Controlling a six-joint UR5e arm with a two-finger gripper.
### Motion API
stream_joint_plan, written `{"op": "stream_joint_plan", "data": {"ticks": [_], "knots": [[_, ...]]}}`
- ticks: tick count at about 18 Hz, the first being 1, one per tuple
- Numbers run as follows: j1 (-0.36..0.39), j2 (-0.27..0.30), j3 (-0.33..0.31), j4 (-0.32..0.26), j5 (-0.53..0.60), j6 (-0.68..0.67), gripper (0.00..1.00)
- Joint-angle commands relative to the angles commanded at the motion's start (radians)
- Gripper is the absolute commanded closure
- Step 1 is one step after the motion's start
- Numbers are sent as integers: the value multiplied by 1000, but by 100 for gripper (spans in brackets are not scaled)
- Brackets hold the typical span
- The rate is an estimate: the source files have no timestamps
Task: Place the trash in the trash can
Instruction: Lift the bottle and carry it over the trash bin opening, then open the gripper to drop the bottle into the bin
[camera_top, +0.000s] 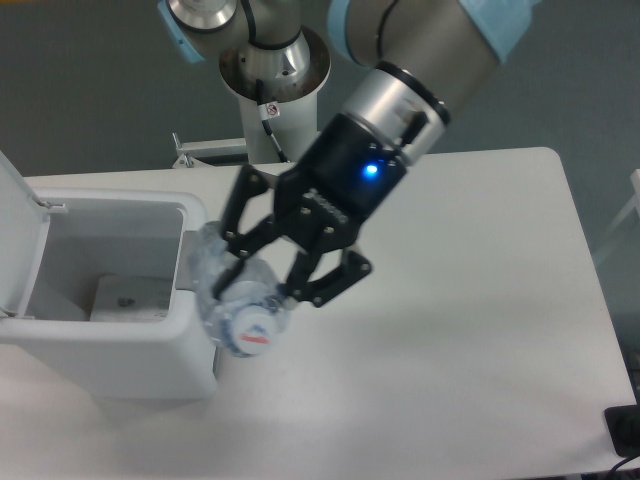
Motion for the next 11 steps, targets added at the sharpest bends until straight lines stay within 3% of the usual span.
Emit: {"op": "stream_joint_plan", "data": {"ticks": [5, 6, 11], "knots": [[-57, 2, -37, 17, 9, 25, 57], [-59, 5, -57, 19, 11, 37, 48], [-85, 35, -146, 25, 11, 132, 35]]}}
